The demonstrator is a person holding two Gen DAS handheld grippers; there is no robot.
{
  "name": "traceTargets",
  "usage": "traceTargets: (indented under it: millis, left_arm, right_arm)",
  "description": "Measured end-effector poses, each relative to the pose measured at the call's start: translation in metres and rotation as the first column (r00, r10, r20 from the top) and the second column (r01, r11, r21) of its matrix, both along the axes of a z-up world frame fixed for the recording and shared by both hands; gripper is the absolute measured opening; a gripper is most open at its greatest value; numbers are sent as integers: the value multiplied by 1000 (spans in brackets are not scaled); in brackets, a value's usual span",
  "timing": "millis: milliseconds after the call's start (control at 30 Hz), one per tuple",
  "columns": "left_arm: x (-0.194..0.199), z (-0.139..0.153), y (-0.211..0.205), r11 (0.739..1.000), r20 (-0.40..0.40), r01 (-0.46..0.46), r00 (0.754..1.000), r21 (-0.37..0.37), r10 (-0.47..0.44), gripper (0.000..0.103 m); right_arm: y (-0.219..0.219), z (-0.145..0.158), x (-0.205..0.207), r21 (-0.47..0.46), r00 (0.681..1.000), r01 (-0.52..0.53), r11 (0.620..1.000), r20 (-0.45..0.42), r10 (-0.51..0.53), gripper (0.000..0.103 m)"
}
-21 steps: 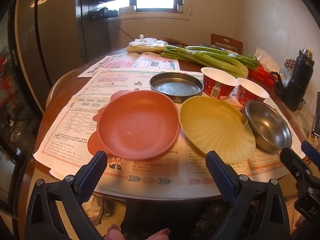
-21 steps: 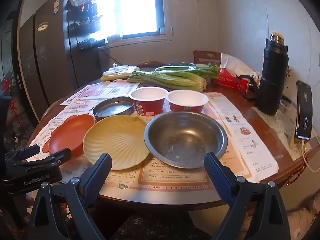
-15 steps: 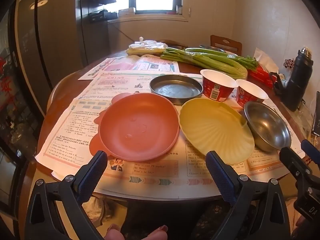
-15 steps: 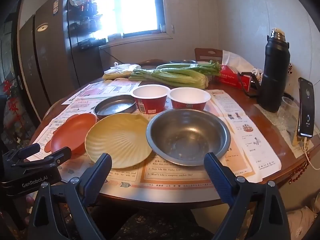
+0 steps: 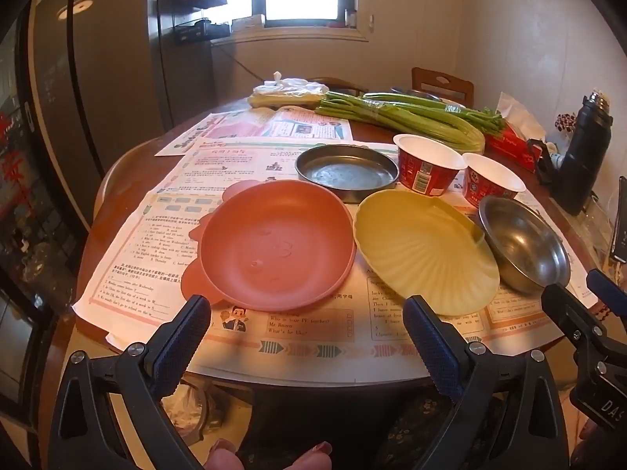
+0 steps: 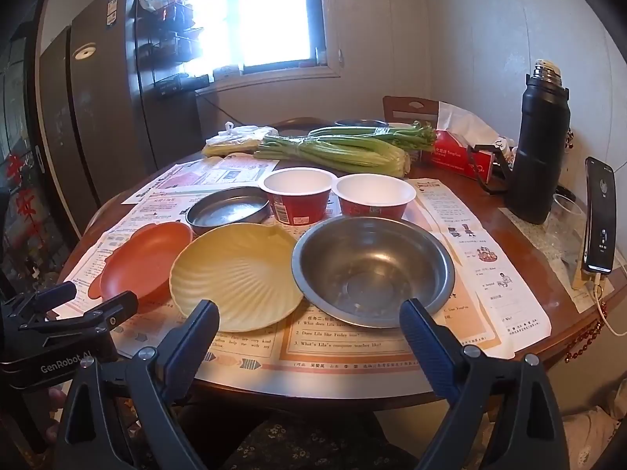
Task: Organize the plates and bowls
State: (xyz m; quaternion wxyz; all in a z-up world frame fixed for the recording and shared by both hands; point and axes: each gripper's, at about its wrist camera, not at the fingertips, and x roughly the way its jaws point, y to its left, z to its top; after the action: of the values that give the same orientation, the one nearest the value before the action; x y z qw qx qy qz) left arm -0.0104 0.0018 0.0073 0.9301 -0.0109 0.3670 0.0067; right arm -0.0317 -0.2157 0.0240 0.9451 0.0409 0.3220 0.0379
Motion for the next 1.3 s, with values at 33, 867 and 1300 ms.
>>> traceTargets:
  millis: [33,867,1300]
  left_arm:
    - [-1,0,0,1000,1,-1,1000,0,1,99]
    - [-10,1,4,1000,20,1,1000,-2,-1,99]
    - [-11,3,6,1000,26,-11,1000,-8,11,99]
  right_arm:
    - [0,0,-1,2,1000,-1,1000,0,1,94]
    - [-1,-2,-2,-7,1000,4,1000,-17,-4,94]
    - [4,0,-5,-12,1000,-9,1000,-2,9,94]
